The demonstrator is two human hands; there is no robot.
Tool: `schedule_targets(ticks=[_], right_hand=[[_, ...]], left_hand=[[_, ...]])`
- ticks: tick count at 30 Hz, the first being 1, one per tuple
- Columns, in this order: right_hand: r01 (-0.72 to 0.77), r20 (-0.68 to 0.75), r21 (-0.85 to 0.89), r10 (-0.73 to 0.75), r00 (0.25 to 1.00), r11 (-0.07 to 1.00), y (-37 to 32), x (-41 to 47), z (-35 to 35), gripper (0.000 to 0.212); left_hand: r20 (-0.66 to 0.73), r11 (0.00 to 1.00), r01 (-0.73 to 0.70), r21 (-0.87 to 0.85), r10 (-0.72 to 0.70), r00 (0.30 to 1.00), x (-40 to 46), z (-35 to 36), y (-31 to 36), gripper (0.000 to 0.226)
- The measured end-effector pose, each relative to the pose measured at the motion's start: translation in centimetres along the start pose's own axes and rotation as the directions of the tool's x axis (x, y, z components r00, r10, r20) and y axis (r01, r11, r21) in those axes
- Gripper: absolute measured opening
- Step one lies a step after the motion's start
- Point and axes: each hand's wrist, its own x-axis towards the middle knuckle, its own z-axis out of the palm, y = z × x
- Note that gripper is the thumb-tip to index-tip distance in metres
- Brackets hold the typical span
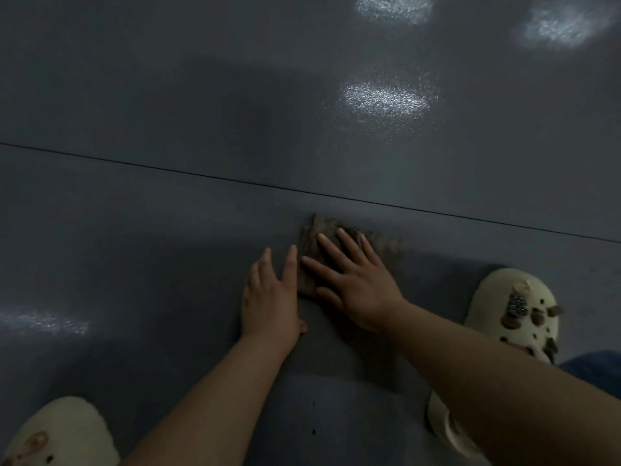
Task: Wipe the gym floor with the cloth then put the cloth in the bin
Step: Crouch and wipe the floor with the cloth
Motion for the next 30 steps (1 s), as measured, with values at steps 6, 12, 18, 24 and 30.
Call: schedule_targets(ticks=[6,12,18,24,30], right_hand=[[-0.390,-0.022,0.089,0.393,0.919,0.917,5.0,4.4,-3.2,0.054],[-0.311,-0.015,0.191,0.320,0.947,0.931,-0.5,9.6,-4.2,0.054],[-0.002,-0.044,0.033,0.003,0.999,0.999,-0.8,7.7,-2.9,0.054],[-0.574,-0.021,0.198,0.589,0.808,0.795,7.3,2.0,-2.3,0.055],[-0.455,0.035,0.188,0.457,0.889,0.870,1.0,-1.8,-0.3,0.056]], left_hand=[[0.040,0.995,0.066,0.076,-0.069,0.997,0.3,-0.3,1.1,0.108],[0.049,0.991,0.044,0.123,-0.051,0.998,0.5,-0.4,1.0,0.107],[0.033,0.987,0.013,0.157,-0.018,0.999,0.4,-0.5,0.5,0.111],[0.090,0.977,-0.016,0.214,-0.003,0.996,0.2,-0.9,0.4,0.116],[0.124,0.991,-0.002,0.136,-0.015,0.992,0.3,-1.2,0.4,0.115]])
